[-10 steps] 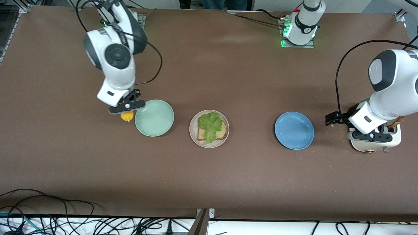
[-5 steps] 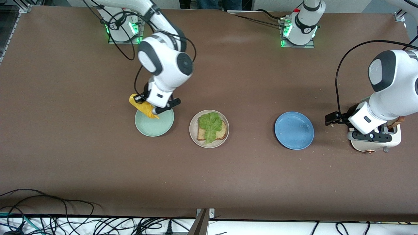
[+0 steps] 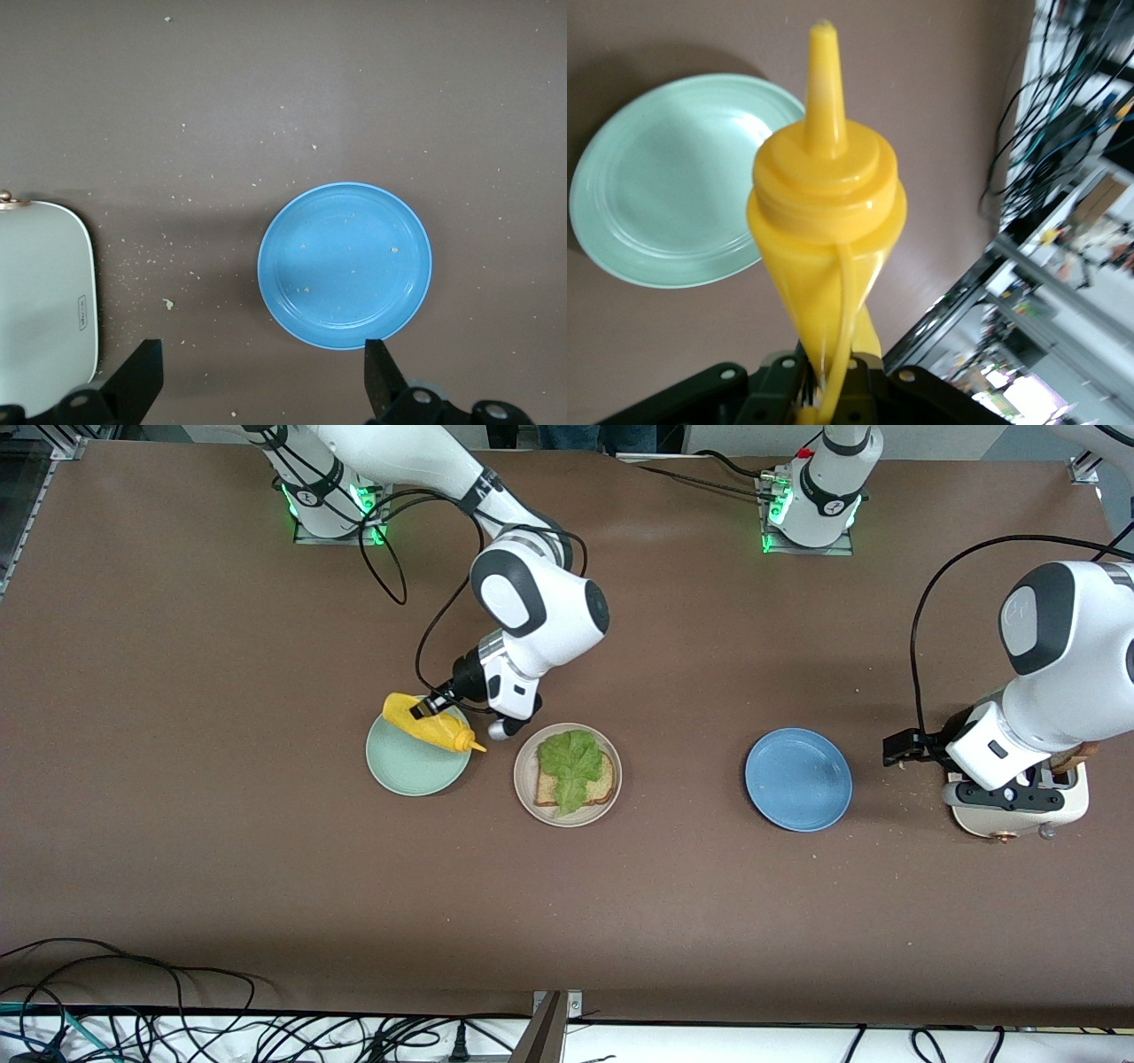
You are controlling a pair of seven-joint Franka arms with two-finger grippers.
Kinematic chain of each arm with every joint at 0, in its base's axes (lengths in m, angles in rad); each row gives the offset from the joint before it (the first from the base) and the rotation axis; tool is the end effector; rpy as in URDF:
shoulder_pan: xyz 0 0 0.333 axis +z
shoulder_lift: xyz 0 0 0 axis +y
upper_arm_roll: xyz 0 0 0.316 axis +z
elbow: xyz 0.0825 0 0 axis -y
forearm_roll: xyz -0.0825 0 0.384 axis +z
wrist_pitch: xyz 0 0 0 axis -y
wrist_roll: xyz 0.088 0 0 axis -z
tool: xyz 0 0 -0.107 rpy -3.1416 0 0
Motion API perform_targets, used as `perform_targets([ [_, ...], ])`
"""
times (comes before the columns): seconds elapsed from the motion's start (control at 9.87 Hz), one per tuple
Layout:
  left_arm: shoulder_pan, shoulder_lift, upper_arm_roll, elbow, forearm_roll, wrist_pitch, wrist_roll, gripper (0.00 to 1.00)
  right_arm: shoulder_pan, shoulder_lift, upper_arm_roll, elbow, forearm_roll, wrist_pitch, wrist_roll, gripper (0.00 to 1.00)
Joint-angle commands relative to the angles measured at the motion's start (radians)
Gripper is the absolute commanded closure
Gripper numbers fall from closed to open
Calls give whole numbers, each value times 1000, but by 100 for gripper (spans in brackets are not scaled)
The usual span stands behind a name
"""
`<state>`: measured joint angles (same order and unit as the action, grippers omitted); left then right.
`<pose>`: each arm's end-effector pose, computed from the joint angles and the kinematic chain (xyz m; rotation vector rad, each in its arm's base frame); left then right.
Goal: Make sandwich on beige plate with both arms
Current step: 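Carry the mustard bottle with the right gripper over the bread, then tilt the mustard nozzle down over the lettuce with the right gripper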
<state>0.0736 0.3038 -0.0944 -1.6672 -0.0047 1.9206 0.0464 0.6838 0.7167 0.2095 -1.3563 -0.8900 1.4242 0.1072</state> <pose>0.6414 -0.0083 0.4257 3.1059 -0.0961 -0.0756 0.5139 0.4435 0.2996 1.9564 1.0002 -0.1976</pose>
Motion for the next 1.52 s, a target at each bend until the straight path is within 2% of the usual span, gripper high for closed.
perform_targets([
  [0.0, 2, -8, -4, 0, 35, -3, -17, 0, 49, 84, -10, 120, -52, -45, -93, 100],
  [0.3, 3, -8, -2, 0, 35, -3, -17, 0, 112, 194, -19, 254, -136, -68, -205, 100],
  [0.51, 3, -8, -4, 0, 37, -3, -17, 0, 158, 251, -53, 320, -178, -65, -279, 100],
  [0.61, 3, -6, -4, 0, 35, -3, -17, 0, 172, 268, -59, 327, -187, -59, -294, 100],
  [0.71, 3, -3, -4, 0, 35, -3, -17, 0, 189, 291, -62, 330, -232, -47, -317, 100],
  [1.01, 3, -2, -4, 0, 35, -3, -17, 0, 195, 337, -71, 385, -251, 2, -389, 100],
  [1.22, 3, 0, -4, 0, 35, -3, -17, 0, 210, 357, -94, 387, -253, 12, -391, 100],
  [1.42, 3, 1, -4, 0, 35, -2, -17, 0, 247, 380, -143, 388, -260, 31, -394, 100],
])
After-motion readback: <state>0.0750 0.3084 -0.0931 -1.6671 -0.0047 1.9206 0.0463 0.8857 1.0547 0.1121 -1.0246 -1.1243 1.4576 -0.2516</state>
